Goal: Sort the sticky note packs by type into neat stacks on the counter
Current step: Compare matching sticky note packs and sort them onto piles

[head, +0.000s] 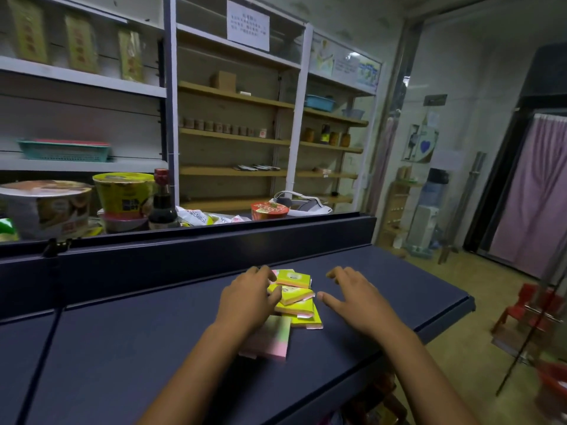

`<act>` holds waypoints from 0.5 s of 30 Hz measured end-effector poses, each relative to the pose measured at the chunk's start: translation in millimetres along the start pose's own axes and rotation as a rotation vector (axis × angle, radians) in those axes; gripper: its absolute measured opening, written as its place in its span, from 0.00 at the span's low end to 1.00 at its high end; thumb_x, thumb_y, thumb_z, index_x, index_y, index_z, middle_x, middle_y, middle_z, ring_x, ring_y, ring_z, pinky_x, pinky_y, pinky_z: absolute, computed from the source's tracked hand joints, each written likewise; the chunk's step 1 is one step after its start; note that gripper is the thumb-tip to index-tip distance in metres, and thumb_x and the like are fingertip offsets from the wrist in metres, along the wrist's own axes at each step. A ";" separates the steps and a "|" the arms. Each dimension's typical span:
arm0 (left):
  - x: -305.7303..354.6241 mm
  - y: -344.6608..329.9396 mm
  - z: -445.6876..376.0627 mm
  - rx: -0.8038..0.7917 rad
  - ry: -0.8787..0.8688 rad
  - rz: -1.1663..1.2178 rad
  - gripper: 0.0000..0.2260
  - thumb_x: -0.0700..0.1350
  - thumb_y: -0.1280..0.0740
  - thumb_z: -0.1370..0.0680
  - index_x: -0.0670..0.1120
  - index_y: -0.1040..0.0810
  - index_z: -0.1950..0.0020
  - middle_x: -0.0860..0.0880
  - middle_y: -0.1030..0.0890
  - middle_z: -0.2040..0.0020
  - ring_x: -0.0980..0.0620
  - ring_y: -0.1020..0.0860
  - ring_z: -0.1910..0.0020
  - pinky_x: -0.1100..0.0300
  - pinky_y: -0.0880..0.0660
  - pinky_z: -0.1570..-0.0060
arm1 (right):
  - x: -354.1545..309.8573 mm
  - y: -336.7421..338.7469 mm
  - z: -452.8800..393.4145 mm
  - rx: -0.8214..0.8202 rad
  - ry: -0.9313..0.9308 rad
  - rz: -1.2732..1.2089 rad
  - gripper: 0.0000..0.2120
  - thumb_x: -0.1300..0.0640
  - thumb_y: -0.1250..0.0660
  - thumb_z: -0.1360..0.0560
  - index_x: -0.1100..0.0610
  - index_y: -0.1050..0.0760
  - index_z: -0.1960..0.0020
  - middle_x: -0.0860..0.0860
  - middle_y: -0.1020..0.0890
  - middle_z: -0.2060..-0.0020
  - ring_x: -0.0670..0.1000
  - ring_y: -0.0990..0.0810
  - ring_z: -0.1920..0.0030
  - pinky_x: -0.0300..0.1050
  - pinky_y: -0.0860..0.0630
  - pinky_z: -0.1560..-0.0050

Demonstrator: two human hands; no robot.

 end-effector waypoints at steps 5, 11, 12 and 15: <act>7.9 -26.4 -31.0 0.015 0.131 -0.008 0.13 0.57 0.39 0.20 0.54 0.26 0.40 0.54 0.22 0.44 0.50 0.23 0.43 0.53 0.24 0.48 | 31.5 -4.7 -46.2 -0.012 0.073 -0.049 0.23 0.38 0.38 0.22 0.50 0.32 0.33 0.48 0.27 0.36 0.50 0.29 0.34 0.49 0.29 0.37; 10.9 -50.8 -51.0 0.029 0.266 -0.027 0.16 0.60 0.39 0.21 0.53 0.28 0.38 0.54 0.21 0.46 0.50 0.23 0.46 0.54 0.26 0.53 | 59.3 -17.0 -85.3 -0.026 0.144 -0.111 0.21 0.38 0.38 0.22 0.49 0.32 0.34 0.46 0.27 0.38 0.49 0.29 0.34 0.48 0.29 0.37; 10.9 -53.2 -52.1 0.027 0.284 -0.020 0.17 0.61 0.38 0.21 0.53 0.27 0.38 0.54 0.20 0.46 0.51 0.22 0.46 0.55 0.27 0.54 | 61.2 -19.9 -89.0 -0.024 0.151 -0.129 0.21 0.38 0.38 0.22 0.49 0.32 0.34 0.46 0.27 0.38 0.49 0.29 0.35 0.48 0.28 0.38; 9.0 -60.9 -53.6 0.008 0.345 0.081 0.17 0.61 0.35 0.23 0.54 0.25 0.40 0.54 0.19 0.49 0.51 0.21 0.49 0.56 0.26 0.54 | 63.0 -29.2 -96.1 -0.027 0.176 -0.167 0.21 0.38 0.38 0.22 0.48 0.32 0.34 0.46 0.27 0.38 0.48 0.29 0.35 0.49 0.28 0.37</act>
Point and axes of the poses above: each hand's wrist, its own z-axis away from the middle knuckle, its own y-axis out of the back of the hand, x = y × z, the point moved 1 cm from there along -z, towards the middle knuckle
